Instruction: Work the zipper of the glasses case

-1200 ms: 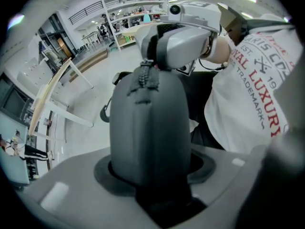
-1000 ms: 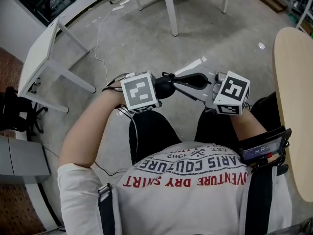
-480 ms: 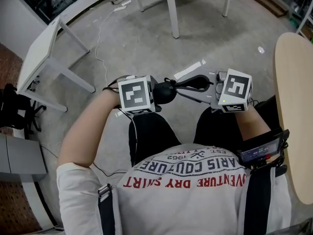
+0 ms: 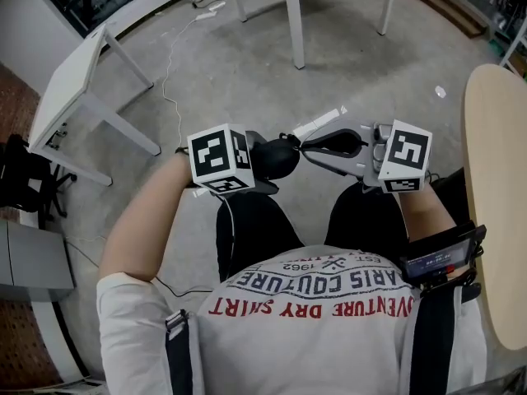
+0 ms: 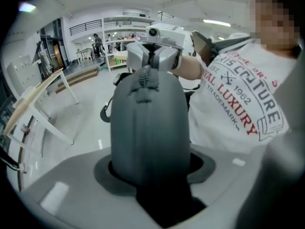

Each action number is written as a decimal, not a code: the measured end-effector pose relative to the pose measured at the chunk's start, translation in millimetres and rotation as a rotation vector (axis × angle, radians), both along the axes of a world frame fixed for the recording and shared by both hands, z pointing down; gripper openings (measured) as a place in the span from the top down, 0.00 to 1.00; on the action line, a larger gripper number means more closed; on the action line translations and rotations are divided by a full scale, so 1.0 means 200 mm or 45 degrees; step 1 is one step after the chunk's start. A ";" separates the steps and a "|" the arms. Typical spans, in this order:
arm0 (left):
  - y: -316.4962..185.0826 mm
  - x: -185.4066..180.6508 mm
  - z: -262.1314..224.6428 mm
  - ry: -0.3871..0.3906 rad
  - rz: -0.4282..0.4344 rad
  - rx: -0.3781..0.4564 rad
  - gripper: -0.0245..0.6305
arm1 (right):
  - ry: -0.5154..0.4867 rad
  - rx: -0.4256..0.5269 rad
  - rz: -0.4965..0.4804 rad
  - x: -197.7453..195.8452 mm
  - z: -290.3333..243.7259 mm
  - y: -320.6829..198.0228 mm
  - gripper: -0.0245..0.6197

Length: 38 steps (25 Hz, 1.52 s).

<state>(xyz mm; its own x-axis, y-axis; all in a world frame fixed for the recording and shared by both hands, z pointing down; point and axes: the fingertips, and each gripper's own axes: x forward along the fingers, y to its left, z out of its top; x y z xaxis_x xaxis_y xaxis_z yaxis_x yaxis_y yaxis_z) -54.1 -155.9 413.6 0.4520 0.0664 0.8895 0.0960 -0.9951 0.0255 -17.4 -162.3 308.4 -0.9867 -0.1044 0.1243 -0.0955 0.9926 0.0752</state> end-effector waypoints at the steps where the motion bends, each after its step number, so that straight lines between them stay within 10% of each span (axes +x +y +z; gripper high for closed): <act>1: 0.01 0.00 -0.01 0.030 -0.008 -0.026 0.59 | -0.005 -0.005 -0.001 0.00 0.00 0.00 0.93; 38: 0.04 0.18 -0.39 0.912 -0.218 -0.545 0.59 | -0.235 -0.102 0.007 0.04 -0.13 -0.04 0.93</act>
